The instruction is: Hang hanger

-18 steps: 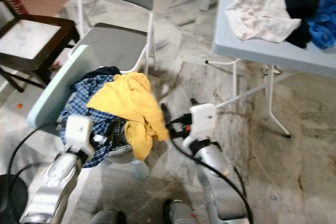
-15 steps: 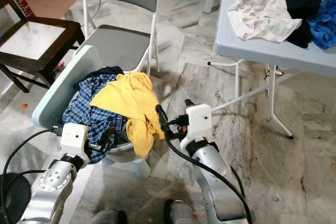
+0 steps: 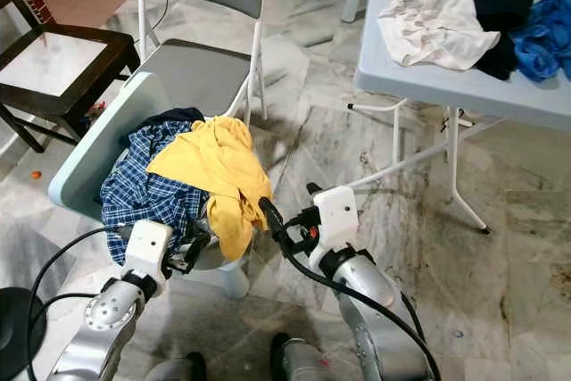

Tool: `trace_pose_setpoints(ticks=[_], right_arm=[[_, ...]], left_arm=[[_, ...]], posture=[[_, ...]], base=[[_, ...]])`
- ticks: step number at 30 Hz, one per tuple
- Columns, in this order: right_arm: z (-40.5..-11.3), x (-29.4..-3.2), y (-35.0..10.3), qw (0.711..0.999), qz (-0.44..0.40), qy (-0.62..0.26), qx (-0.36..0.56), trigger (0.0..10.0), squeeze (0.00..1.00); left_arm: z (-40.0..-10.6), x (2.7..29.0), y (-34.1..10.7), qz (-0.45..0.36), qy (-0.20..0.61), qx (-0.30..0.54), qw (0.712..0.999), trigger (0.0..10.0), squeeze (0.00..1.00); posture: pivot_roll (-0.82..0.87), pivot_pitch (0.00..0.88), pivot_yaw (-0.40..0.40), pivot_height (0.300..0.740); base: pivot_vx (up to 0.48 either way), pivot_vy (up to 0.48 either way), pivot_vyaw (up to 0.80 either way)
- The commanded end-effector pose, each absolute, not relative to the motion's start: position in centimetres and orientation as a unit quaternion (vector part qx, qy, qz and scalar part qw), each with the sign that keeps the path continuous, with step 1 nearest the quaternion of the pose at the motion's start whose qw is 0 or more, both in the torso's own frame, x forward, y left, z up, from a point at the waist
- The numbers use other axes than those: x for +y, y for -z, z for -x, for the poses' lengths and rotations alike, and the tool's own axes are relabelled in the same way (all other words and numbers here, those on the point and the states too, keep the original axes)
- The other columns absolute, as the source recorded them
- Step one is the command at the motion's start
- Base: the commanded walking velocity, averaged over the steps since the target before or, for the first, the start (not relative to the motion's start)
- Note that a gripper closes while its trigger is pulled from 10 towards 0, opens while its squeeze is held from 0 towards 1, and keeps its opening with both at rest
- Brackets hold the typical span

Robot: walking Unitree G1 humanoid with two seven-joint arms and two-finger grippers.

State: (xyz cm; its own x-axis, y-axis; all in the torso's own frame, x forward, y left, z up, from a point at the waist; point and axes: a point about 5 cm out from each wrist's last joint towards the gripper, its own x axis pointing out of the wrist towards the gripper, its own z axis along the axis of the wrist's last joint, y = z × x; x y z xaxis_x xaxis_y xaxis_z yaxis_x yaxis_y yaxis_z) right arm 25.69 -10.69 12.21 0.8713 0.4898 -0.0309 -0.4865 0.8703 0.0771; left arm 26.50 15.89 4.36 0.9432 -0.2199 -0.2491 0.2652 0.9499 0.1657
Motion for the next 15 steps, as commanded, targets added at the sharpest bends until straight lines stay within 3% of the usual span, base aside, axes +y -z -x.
trace_pose_setpoints(ticks=[1,6,15], right_arm=[[-25.3,-10.9,-12.4,0.967,-0.039,-0.252,0.026,10.0,0.00],[-24.6,-10.5,-12.4,0.964,-0.040,-0.259,0.034,10.0,0.00],[-24.0,-10.9,-12.4,0.970,-0.043,-0.238,0.036,10.0,0.00]], left_arm=[[-26.4,16.1,-3.8,-0.116,0.121,0.118,0.979,10.0,0.00],[-28.8,15.3,-3.2,-0.172,0.135,0.119,0.968,10.0,0.00],[-29.6,15.7,-1.4,-0.217,0.158,0.181,0.946,10.0,0.00]], posture=[[-0.04,0.258,-0.079,0.740],[-0.08,0.281,-0.075,0.740],[-0.11,0.294,-0.036,0.740]], base=[[0.000,0.000,0.00],[0.000,0.000,0.00],[0.000,0.000,0.00]])
